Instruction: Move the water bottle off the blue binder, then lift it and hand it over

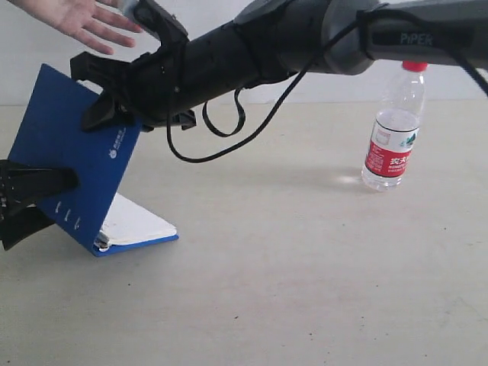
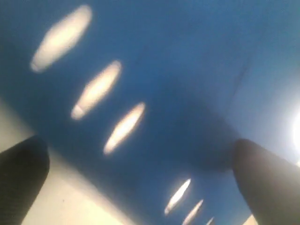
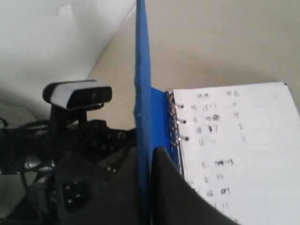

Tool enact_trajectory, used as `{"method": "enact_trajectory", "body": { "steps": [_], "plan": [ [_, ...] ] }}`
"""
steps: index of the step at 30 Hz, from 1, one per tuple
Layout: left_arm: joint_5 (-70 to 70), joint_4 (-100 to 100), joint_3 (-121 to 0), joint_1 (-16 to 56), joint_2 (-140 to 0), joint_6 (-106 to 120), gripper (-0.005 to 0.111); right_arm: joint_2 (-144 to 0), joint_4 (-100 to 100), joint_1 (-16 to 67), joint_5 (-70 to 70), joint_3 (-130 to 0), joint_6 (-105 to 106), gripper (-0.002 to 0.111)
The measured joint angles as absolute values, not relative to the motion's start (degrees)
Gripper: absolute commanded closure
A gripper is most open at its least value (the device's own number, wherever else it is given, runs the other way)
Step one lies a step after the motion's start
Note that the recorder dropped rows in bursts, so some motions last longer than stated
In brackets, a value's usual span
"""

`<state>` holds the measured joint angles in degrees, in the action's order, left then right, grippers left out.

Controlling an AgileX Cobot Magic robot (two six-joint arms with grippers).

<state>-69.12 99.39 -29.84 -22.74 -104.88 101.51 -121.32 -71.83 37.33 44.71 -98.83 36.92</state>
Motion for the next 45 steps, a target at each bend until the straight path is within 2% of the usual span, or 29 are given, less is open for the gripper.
{"method": "enact_trajectory", "body": {
  "steps": [5, 10, 14, 19, 21, 26, 27, 29, 30, 31, 32, 33, 35, 36, 37, 38, 39, 43, 45],
  "plan": [
    [-68.0, 99.8, -30.8, -22.1, -102.3, 99.7, -0.003, -124.1, -71.9, 38.2, 47.2, -98.8, 35.6, 0.109],
    [-67.5, 100.6, -33.4, -16.5, -104.7, 99.8, -0.003, -124.6, -71.8, 38.0, 47.1, -98.8, 36.4, 0.109],
    [-67.5, 98.5, -38.5, -15.3, -105.8, 97.2, -0.003, -124.6, -71.2, 37.8, 46.1, -99.3, 37.1, 0.109],
    [-67.5, 97.5, -39.2, -15.3, -105.8, 99.2, 0.027, -124.6, -70.5, 37.8, 47.1, -99.3, 37.5, 0.109],
    [-67.3, 97.5, -39.2, -15.3, -105.8, 98.3, 0.032, -124.6, -69.6, 37.7, 47.7, -99.3, 37.8, 0.109],
    [-67.2, 97.5, -39.2, -15.3, -105.8, 97.9, 0.035, -124.6, -69.0, 37.7, 47.9, -99.3, 38.6, 0.109],
    [-67.2, 97.5, -39.2, -15.3, -105.8, 97.9, 0.041, -124.6, -69.0, 37.7, 47.9, -99.4, 38.6, 0.109],
    [-67.2, 97.1, -39.5, -15.3, -105.8, 97.6, 0.062, -124.6, -68.9, 37.7, 48.2, -99.4, 39.0, 0.109],
    [-67.2, 96.8, -39.7, -15.3, -105.8, 97.1, 0.089, -124.6, -68.9, 37.7, 48.2, -99.4, 39.0, 0.109],
    [-67.2, 96.5, -40.1, -15.3, -105.9, 96.7, 0.102, -124.6, -68.9, 37.7, 48.2, -99.4, 39.0, 0.109],
    [-67.2, 96.2, -40.2, -15.3, -106.1, 96.6, 0.102, -124.6, -68.9, 37.6, 48.2, -99.4, 39.4, 0.107],
    [-67.2, 96.2, -40.3, -15.3, -106.1, 96.6, 0.102, -124.6, -68.9, 37.6, 48.3, -99.4, 39.9, 0.104],
    [-68.0, 95.5, -40.3, -15.3, -106.1, 97.1, 0.102, -124.6, -68.7, 37.6, 49.6, -99.5, 41.8, 0.083],
    [-68.5, 94.9, -40.3, -15.3, -106.1, 97.2, 0.102, -124.6, -67.9, 37.5, 50.4, -99.5, 42.5, 0.056],
    [-69.6, 94.4, -40.3, -15.3, -106.1, 97.5, 0.102, -124.7, -66.4, 37.1, 52.2, -99.5, 43.4, 0.039],
    [-70.2, 94.4, -40.3, -15.3, -106.1, 97.6, 0.102, -124.8, -65.2, 36.8, 52.9, -99.5, 43.4, 0.013],
    [-71.4, 93.8, -40.3, -15.3, -105.9, 97.6, 0.102, -125.3, -62.6, 36.7, 53.3, -99.5, 43.3, 0.005],
    [-68.6, 96.9, -40.9, -14.8, -106.1, 97.6, 0.102, -125.2, -55.3, 39.3, 65.9, -99.5, 39.7, 0.003],
    [-68.0, 97.4, -41.0, -14.4, -106.1, 97.6, 0.102, -125.0, -52.6, 39.9, 67.2, -99.8, 38.1, 0.003]
  ]
}}
